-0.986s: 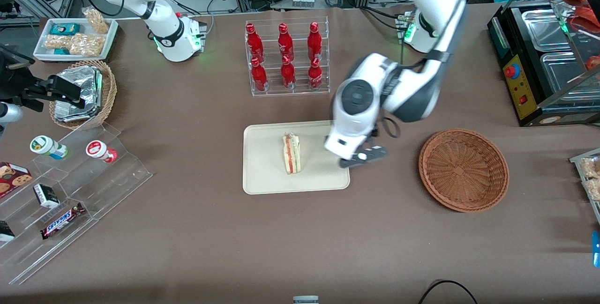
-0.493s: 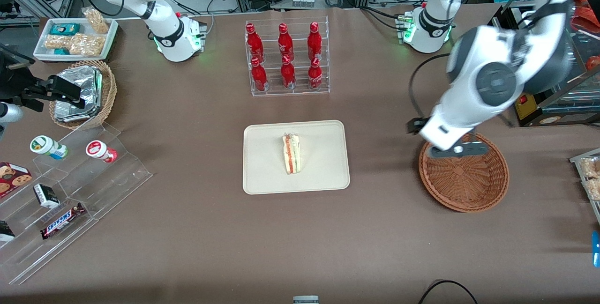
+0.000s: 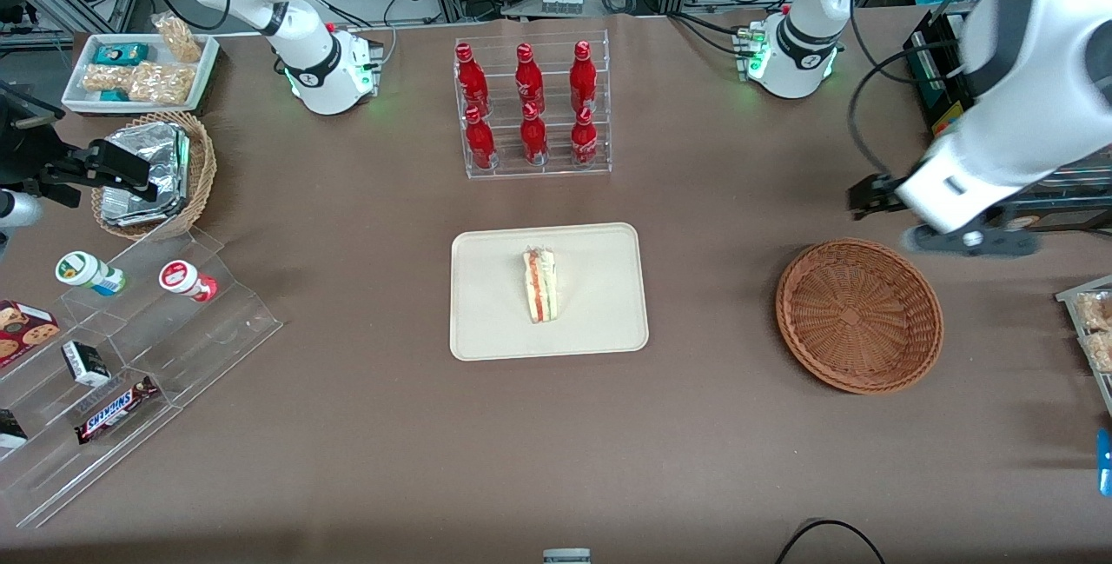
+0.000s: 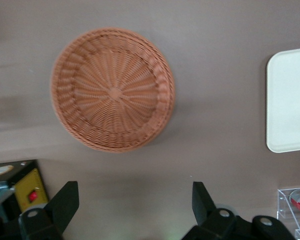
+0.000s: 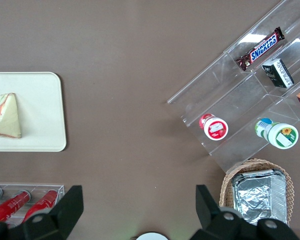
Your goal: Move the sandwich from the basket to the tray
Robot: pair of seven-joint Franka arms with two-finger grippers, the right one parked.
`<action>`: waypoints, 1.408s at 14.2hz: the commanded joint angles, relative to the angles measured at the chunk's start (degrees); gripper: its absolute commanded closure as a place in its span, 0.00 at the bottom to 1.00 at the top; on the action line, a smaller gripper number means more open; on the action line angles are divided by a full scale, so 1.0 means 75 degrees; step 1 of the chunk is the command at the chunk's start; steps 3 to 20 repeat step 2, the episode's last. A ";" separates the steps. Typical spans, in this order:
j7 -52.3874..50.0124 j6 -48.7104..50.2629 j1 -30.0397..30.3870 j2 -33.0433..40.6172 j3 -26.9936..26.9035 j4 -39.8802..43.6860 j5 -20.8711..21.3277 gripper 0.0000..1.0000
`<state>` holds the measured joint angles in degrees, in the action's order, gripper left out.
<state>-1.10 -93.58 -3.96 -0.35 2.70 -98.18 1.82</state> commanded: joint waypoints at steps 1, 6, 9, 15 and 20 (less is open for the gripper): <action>0.0205 0.0172 0.0538 0.0455 0.0250 0.0082 0.0027 0.00; 0.0205 0.0265 0.0563 0.0479 0.0227 0.0256 0.0016 0.00; 0.0205 0.0265 0.0563 0.0479 0.0227 0.0256 0.0016 0.00; 0.0205 0.0265 0.0563 0.0479 0.0227 0.0256 0.0016 0.00; 0.0205 0.0265 0.0563 0.0479 0.0227 0.0256 0.0016 0.00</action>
